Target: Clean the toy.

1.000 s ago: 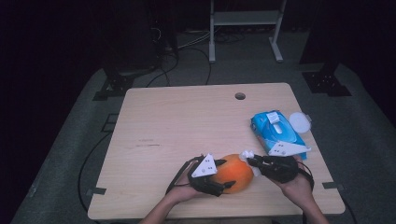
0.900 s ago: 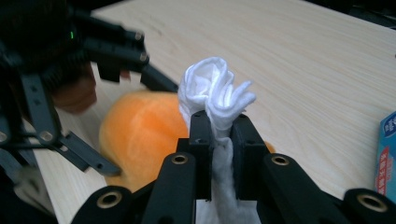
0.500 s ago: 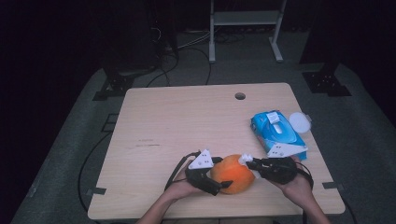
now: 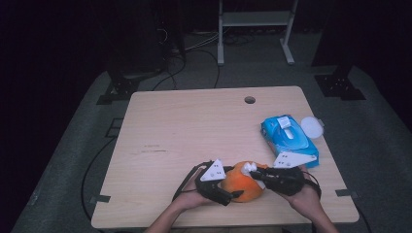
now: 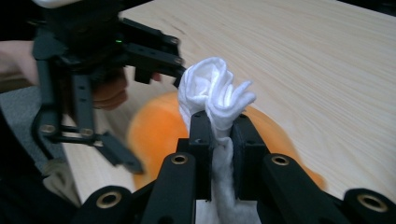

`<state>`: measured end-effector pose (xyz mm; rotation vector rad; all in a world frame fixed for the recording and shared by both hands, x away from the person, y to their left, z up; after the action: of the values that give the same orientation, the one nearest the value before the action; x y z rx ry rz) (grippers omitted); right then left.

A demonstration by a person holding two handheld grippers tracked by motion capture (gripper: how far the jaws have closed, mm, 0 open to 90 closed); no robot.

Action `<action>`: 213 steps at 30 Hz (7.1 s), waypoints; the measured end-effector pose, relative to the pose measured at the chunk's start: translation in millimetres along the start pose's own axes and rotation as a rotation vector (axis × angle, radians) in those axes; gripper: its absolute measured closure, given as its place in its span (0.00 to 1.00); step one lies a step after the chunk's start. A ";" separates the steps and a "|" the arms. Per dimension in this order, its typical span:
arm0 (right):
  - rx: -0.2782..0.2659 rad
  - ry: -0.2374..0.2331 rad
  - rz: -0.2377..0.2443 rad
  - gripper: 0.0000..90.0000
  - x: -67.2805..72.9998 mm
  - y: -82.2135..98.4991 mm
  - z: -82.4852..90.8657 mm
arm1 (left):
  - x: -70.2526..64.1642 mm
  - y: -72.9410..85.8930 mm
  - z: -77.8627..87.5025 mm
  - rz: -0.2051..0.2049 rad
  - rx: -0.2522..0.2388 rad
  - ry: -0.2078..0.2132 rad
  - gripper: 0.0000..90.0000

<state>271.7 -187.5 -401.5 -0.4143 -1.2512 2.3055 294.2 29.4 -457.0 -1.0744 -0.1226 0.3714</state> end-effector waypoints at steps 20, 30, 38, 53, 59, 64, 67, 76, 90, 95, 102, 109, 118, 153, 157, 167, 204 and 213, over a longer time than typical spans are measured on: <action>-0.006 0.073 -0.038 0.88 -17.1 7.2 6.1 | -3.3 -3.9 4.2 -0.039 -0.061 -0.042 0.33; -0.012 0.053 -0.030 0.88 -6.7 4.8 4.6 | -6.4 -0.8 2.0 -0.052 -0.041 -0.045 0.30; 0.015 0.092 -0.038 0.88 -19.2 12.1 7.8 | -6.7 0.1 1.6 -0.051 -0.050 -0.047 0.30; 0.003 0.059 0.036 0.88 2.4 -2.3 0.3 | -6.2 2.5 1.3 -0.053 -0.056 -0.041 0.30; 0.058 0.160 -0.033 0.88 -32.7 21.2 10.6 | -7.1 0.3 0.2 -0.059 -0.055 -0.041 0.29; 0.042 0.148 -0.045 0.88 -29.9 20.9 12.4 | -7.5 -0.5 -1.3 -0.048 -0.058 -0.044 0.28; 0.021 0.116 -0.003 0.88 -15.4 9.9 8.0 | -6.7 0.8 0.3 -0.043 -0.051 -0.045 0.28; 0.027 0.138 -0.039 0.88 -28.0 20.3 10.6 | 9.8 5.3 5.3 0.060 -0.062 -0.012 0.28; 0.018 0.080 0.019 0.88 -7.3 8.9 3.6 | 10.4 2.1 6.8 0.064 -0.071 0.059 0.17; 0.012 0.063 0.010 0.88 -10.8 11.2 5.1 | 22.5 5.9 2.5 0.141 -0.070 0.099 0.08; 0.006 0.084 -0.004 0.88 -13.7 11.7 6.9 | 16.2 1.0 2.9 0.125 -0.113 0.058 0.28; -0.062 0.078 -0.095 0.88 -27.1 13.4 8.0 | 4.8 -21.6 23.0 0.016 -0.163 -0.015 0.37; -0.079 0.040 0.056 0.88 17.5 -18.2 -6.0 | -1.7 -21.1 15.2 -0.006 -0.093 -0.054 0.37; -0.049 0.054 -0.064 0.88 -3.8 7.1 -9.6 | 7.8 -16.5 11.6 0.044 -0.129 -0.006 0.11; -0.048 0.065 -0.065 0.88 -6.0 8.6 -9.3 | 8.1 -15.7 13.0 0.027 -0.134 0.009 0.14; -0.041 0.095 -0.082 0.88 -12.8 11.9 -5.9 | 16.4 -13.1 19.4 0.065 -0.184 0.066 0.12; -0.079 0.055 -0.177 0.89 -26.2 15.5 -3.9 | 10.7 -11.5 9.9 0.134 -0.087 -0.054 0.27; -0.097 0.036 -0.036 0.88 3.3 -7.0 -4.3 | 8.2 -11.4 5.7 0.148 -0.098 -0.066 0.27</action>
<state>272.8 -179.4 -398.0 -0.4612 -1.3451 2.2046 302.9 32.2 -444.9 -1.1721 -0.1212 0.5389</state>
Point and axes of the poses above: each handheld gripper's, and its own axes: z roughly backward along the jaws, y roughly out of its underside, x roughly to its left, the point moved 2 cm from there along -z, roughly forward along the jaws, and after that the axes turned 7 degrees about z, right-handed, at the moved point
